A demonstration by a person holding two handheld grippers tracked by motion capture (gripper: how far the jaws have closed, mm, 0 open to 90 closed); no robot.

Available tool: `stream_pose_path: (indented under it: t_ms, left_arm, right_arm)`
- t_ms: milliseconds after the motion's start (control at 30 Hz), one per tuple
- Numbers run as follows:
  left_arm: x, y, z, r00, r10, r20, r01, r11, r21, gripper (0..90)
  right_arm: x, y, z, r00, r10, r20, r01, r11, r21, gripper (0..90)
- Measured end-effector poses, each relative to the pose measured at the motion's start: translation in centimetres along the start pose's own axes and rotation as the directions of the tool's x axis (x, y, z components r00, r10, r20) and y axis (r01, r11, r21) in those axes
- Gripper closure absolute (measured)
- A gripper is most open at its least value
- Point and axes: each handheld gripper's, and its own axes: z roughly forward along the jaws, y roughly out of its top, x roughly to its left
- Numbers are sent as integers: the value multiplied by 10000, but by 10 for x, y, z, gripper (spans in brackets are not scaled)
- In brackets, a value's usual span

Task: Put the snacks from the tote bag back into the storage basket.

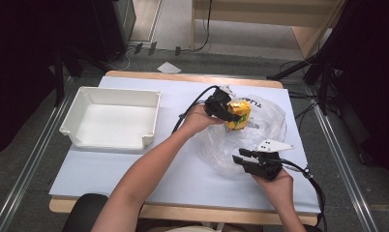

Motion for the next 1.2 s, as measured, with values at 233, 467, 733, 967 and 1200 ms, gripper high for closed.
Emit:
stream_pose_path:
  t_ms: [233, 467, 733, 967, 1200]
  left_arm:
    - [-8, 10, -23, 9999, 76, 82, -72, 9990, -447, 528]
    - [-11, 14, -40, 9997, -37, 252, 52, 9983, -583, 528]
    - [-18, 13, -61, 9995, -19, 300, 39, 9977, -673, 528]
    - [-24, 5, -78, 9994, -44, 353, 72, 9968, -796, 528]
    - [-24, -2, -102, 9995, -142, 297, 171, 9947, -1012, 528]
  right_arm:
    - [0, 0, 2, 10000, 37, -11, -37, 10000, -8, 601]
    - [0, 0, 1, 10000, 54, -4, -54, 10000, -24, 601]
    - [-1, 0, 1, 10000, 94, -11, -94, 10000, -32, 599]
    - [-3, 3, 2, 9997, 260, -4, -260, 9996, -142, 597]
    - [-6, 8, 0, 9989, 434, 184, -429, 9987, -266, 596]
